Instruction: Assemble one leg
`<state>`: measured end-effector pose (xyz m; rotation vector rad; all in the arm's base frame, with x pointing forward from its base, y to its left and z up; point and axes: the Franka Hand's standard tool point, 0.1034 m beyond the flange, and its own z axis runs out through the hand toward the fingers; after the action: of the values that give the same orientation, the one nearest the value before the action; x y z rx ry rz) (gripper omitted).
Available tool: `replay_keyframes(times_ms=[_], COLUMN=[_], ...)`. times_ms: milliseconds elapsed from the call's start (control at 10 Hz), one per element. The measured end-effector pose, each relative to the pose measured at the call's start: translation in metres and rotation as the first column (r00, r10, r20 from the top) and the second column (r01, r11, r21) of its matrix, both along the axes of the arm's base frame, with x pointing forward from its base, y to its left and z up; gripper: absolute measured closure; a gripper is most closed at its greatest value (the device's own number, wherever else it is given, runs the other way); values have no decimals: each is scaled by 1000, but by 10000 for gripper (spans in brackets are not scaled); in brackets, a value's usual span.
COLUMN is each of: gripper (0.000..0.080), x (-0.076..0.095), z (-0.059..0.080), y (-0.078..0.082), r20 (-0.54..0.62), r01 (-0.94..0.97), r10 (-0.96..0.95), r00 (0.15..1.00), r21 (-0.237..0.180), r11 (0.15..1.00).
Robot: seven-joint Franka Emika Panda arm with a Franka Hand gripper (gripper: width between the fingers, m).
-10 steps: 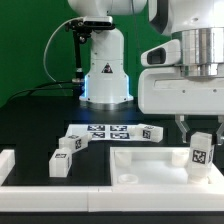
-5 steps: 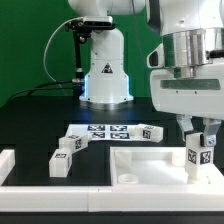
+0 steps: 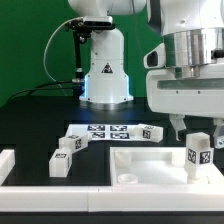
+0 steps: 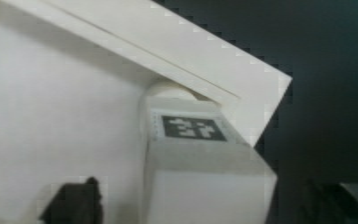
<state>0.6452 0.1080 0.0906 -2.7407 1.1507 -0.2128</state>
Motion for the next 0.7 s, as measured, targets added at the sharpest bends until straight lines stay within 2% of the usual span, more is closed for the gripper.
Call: replay_keyframes(times_ms=[200, 500, 700], gripper=[154, 150, 150], x=[1, 1, 4], z=[0, 0, -1], y=[2, 0, -11], r20=[23, 24, -13], r01=[-286, -438, -746], r10=[288, 443, 760], r00=[957, 896, 650], r21=[-64, -102, -202], r11=[956, 893, 634])
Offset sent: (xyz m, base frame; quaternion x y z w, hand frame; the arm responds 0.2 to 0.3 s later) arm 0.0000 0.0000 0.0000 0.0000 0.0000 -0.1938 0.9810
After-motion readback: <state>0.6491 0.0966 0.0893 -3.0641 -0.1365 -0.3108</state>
